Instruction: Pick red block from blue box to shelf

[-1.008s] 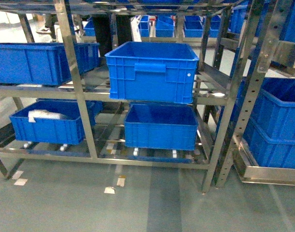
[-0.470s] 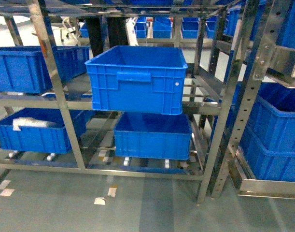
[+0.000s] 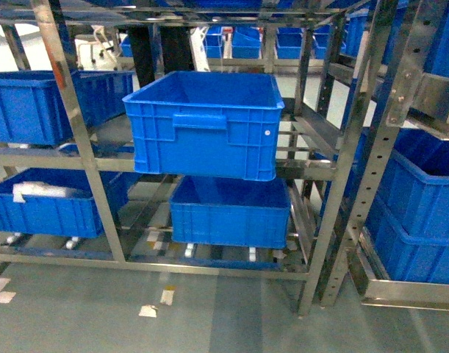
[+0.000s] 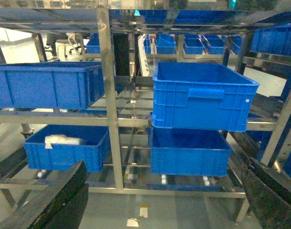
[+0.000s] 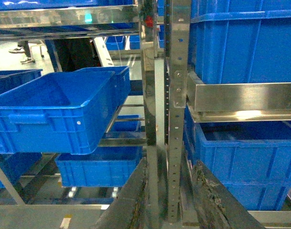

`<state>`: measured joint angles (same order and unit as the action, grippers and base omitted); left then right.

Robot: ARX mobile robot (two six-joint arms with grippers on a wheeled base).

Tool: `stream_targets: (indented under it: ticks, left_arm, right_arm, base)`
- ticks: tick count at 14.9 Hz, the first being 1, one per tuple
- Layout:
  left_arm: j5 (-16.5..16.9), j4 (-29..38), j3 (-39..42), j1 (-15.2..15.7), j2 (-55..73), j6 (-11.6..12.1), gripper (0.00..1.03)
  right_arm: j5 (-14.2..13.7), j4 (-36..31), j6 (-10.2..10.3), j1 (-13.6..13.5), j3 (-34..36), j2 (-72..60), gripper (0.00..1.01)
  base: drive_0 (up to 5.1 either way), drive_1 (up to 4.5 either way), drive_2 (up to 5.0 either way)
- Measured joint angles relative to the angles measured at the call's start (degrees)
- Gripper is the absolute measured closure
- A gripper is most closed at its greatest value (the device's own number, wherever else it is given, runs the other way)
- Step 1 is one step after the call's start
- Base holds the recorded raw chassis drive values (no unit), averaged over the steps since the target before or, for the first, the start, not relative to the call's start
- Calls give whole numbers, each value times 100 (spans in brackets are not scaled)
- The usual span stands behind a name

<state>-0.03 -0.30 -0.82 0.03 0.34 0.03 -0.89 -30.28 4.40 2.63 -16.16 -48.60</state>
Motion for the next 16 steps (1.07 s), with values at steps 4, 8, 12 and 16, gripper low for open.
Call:
stream_targets:
  ticks: [4, 8, 12, 16]
  left_arm:
    - [-2, 17, 0, 0, -2, 0, 5]
    - [0, 11, 0, 0, -2, 0, 5]
    - [2, 9, 0, 0, -2, 0, 5]
    - [0, 4, 0, 0, -2, 0, 5]
  right_arm:
    - [2, -11, 0, 0, 2, 28, 77]
    - [0, -7, 0, 0, 2, 31, 77]
    - [0, 2, 0, 0, 2, 17, 77]
    - [2, -7, 0, 0, 2, 0, 77]
  base:
    - [4, 438, -429]
    - [6, 439, -428]
    - [-2, 284, -288]
    - [-5, 128, -138]
